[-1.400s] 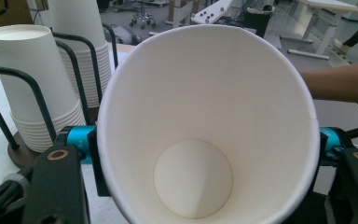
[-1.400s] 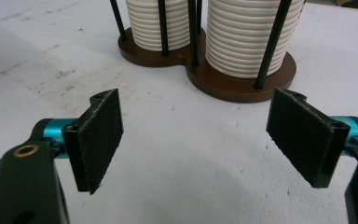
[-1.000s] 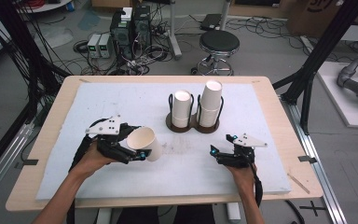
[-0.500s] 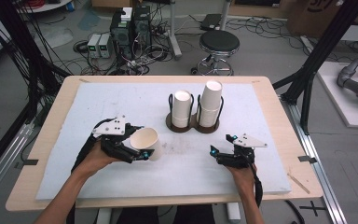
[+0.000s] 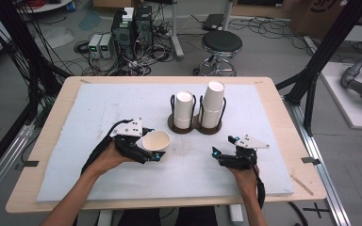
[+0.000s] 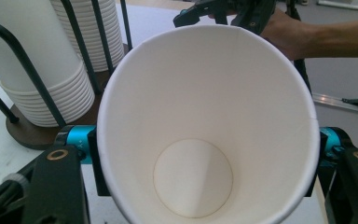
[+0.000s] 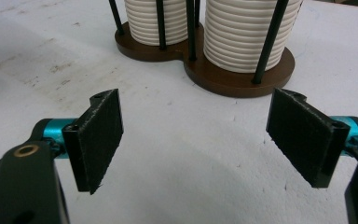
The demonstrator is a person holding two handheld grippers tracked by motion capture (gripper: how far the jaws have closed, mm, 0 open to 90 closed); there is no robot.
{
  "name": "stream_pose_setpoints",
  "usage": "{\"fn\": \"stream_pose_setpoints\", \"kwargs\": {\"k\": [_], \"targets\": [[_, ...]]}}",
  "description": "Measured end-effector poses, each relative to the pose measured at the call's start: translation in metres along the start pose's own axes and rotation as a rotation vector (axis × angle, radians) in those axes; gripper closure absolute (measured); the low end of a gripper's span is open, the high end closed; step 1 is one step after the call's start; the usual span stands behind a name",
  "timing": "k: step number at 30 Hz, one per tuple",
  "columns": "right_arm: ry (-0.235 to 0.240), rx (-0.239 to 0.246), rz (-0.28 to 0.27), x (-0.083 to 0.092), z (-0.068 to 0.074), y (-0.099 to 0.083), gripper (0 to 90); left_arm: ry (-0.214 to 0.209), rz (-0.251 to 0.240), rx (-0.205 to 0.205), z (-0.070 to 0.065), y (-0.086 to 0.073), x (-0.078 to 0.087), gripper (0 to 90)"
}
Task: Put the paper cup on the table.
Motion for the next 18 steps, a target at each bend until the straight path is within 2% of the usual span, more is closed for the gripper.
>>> {"fn": "stream_pose_setpoints", "kwargs": {"k": [7,15,18], "targets": [[0.004,0.018,0.007,-0.001,0.001,0.000,19.3,-0.007,0.041,0.002,0.003,0.002,-0.014,30.0],[0.002,0.030,0.009,-0.001,0.003,0.000,19.4,0.002,0.069,0.020,0.007,0.000,-0.017,30.0],[0.002,0.038,0.010,-0.001,0.003,0.001,19.4,0.003,0.104,0.015,0.010,-0.001,-0.021,30.1]]}}
Point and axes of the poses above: each handheld gripper's, and its own axes: x roughly backward along the jaws, y roughly out of its top, z roughly to its left, the point moved 1 cm from there along -x, roughly forward along the jaws, and after that the axes turned 14 degrees about -y, right-handed, at the moved point
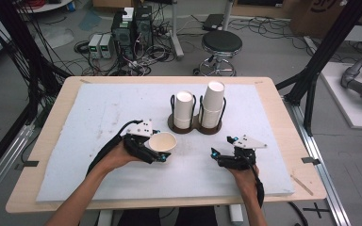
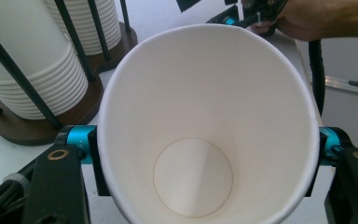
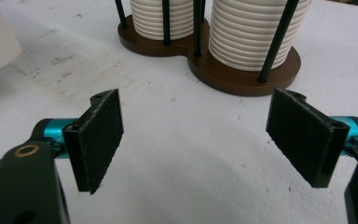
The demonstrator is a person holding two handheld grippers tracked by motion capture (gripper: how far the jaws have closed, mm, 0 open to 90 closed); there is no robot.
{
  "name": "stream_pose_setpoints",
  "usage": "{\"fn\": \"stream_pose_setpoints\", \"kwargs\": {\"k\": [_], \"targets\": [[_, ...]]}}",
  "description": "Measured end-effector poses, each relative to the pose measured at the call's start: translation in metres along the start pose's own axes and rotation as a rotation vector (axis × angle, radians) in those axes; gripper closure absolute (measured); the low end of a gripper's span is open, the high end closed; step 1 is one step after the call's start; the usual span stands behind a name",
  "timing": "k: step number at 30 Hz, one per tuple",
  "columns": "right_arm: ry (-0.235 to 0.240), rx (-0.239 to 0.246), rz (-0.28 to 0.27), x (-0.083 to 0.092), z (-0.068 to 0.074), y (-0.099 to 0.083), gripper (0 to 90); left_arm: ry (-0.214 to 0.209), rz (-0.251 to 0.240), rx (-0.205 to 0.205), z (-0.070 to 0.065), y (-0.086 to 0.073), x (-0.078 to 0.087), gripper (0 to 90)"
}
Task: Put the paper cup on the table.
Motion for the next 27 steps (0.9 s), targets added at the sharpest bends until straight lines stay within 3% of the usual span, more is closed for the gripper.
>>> {"fn": "stream_pose_setpoints", "kwargs": {"k": [14,18,27], "targets": [[0.001,-0.016,-0.005,0.001,-0.001,0.000,19.5,0.008,0.070,0.004,0.003,-0.008,-0.020,30.0],[-0.001,-0.014,-0.009,0.001,-0.001,0.000,19.5,0.007,0.032,0.013,0.003,-0.013,-0.021,29.9],[-0.001,-0.015,-0.008,0.001,-0.001,-0.001,19.5,0.007,0.038,0.026,0.003,-0.014,-0.023,25.7]]}}
Point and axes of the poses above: each handheld gripper's, and its own axes: x roughly backward along the jaws, y roughly out of its top, z roughly to its left, the point moved 1 cm from there along -x, roughly forward along the jaws, and after that the axes turned 14 degrees about -y, right-handed, at the moved point
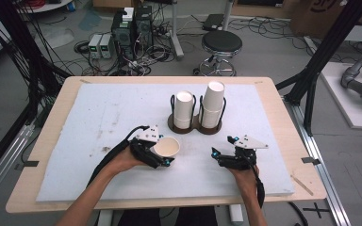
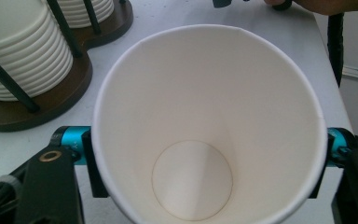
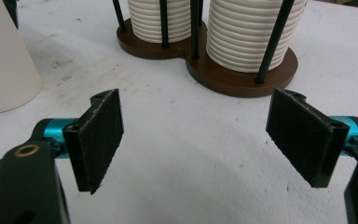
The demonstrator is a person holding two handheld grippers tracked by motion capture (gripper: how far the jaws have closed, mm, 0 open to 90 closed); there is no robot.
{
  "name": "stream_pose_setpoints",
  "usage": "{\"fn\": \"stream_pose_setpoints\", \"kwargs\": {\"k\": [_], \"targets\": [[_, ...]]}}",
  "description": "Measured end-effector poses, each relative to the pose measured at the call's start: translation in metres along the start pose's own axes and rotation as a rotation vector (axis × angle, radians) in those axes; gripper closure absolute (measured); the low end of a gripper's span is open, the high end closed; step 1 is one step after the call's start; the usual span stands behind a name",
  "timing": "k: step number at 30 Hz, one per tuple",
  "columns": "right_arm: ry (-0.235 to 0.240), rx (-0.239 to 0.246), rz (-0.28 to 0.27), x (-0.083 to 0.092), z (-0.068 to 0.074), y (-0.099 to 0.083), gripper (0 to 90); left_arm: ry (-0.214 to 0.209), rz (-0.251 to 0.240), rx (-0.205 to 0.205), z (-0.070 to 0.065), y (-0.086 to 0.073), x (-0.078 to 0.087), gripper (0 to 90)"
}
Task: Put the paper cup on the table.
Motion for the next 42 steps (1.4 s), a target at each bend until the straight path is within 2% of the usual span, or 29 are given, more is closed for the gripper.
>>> {"fn": "stream_pose_setpoints", "kwargs": {"k": [4,9,12,18,24,28,30,32,38,42], "targets": [[0.001,-0.002,0.000,0.000,0.000,0.000,19.5,0.005,0.026,0.032,0.002,-0.003,-0.003,20.3],[0.003,-0.012,0.001,0.000,0.000,0.000,19.5,0.006,0.042,0.036,0.002,-0.004,-0.009,16.5],[0.004,-0.013,0.002,0.000,0.000,0.000,19.5,0.002,0.038,0.037,0.002,-0.006,-0.009,13.2],[0.008,-0.012,0.001,0.000,-0.001,0.000,19.6,-0.004,0.019,0.057,0.002,-0.013,-0.008,12.9],[0.006,-0.013,0.002,0.000,-0.001,0.000,19.6,-0.001,0.017,0.055,0.002,-0.015,-0.006,12.9],[0.004,-0.014,0.001,0.000,0.000,0.000,19.5,-0.005,0.016,0.058,-0.001,-0.018,-0.001,12.9],[0.004,-0.011,0.000,0.000,-0.001,0.000,19.6,-0.013,0.019,0.048,-0.003,-0.020,0.003,12.9],[0.004,-0.014,0.001,0.000,-0.001,0.000,19.6,-0.009,0.002,0.033,-0.006,-0.022,0.008,12.9],[0.004,-0.013,-0.003,0.000,-0.002,0.000,19.6,0.006,-0.032,0.058,-0.009,-0.035,0.023,12.9],[0.007,-0.016,0.004,0.000,-0.001,0.000,19.6,0.014,-0.063,0.055,-0.015,-0.043,0.037,12.9]]}}
Point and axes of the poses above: each handheld gripper's, and its own axes: x roughly backward along the jaws, y roughly out of its top, z roughly to its left, the point moved 1 cm from there along -x, roughly forward along the jaws, and after that the axes turned 14 degrees about -y, right-handed, at the moved point
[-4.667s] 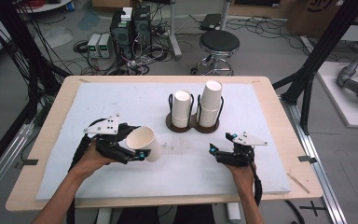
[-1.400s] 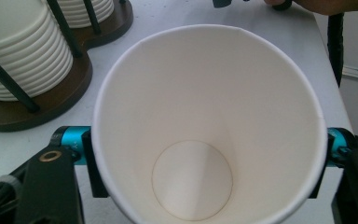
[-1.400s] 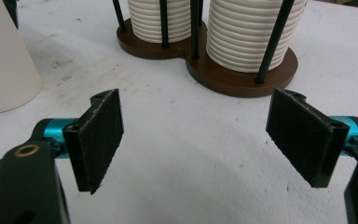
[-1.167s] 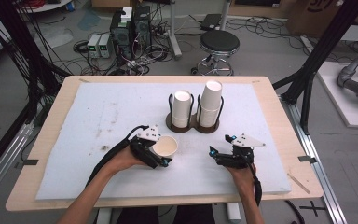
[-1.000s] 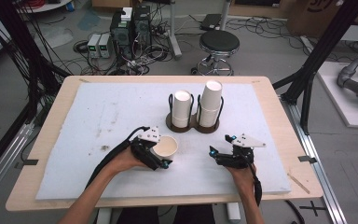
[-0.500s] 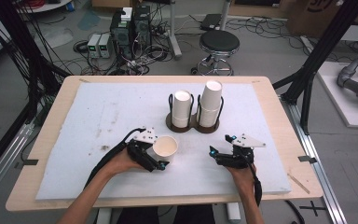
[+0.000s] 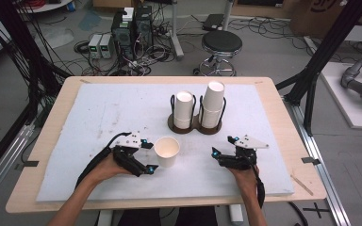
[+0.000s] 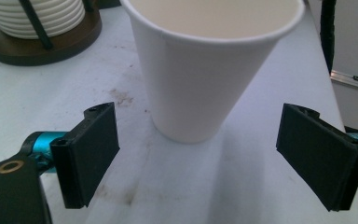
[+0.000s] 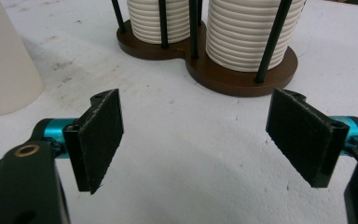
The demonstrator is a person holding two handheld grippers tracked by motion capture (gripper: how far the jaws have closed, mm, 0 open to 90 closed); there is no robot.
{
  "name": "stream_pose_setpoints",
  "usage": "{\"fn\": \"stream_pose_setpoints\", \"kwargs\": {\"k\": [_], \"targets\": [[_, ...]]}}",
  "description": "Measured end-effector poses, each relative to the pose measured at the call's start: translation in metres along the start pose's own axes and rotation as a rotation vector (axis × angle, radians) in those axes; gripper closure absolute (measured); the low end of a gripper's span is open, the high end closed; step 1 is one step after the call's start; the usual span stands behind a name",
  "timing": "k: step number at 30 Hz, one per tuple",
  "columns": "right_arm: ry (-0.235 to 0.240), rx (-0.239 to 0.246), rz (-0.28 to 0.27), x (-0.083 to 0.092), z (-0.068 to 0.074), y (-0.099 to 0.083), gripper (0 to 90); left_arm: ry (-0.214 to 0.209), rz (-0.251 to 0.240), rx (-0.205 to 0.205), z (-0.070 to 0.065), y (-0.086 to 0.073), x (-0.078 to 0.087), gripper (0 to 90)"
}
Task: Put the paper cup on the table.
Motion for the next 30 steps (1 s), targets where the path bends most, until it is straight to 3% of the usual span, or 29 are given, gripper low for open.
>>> {"fn": "stream_pose_setpoints", "kwargs": {"k": [11,19,27,30], "targets": [[-0.001,0.004,-0.002,0.000,0.000,0.000,19.6,0.050,-0.058,0.005,-0.011,-0.022,0.038,12.9],[-0.002,0.000,-0.004,0.000,0.000,0.000,19.6,0.127,-0.118,0.031,-0.015,-0.046,0.065,12.9],[-0.003,0.003,0.002,-0.001,-0.001,0.000,19.5,0.222,-0.233,0.067,-0.012,-0.060,0.091,12.8],[0.002,-0.009,0.007,-0.001,-0.001,0.000,19.5,0.243,-0.253,0.076,-0.013,-0.065,0.095,12.8]]}}
Point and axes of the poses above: each handheld gripper's, and its own axes: x roughly backward along the jaws, y roughly out of its top, z roughly to its left, the point moved 1 cm from there along -x, roughly forward along the jaws, and after that the axes turned 14 degrees about -y, right-handed, at the moved point
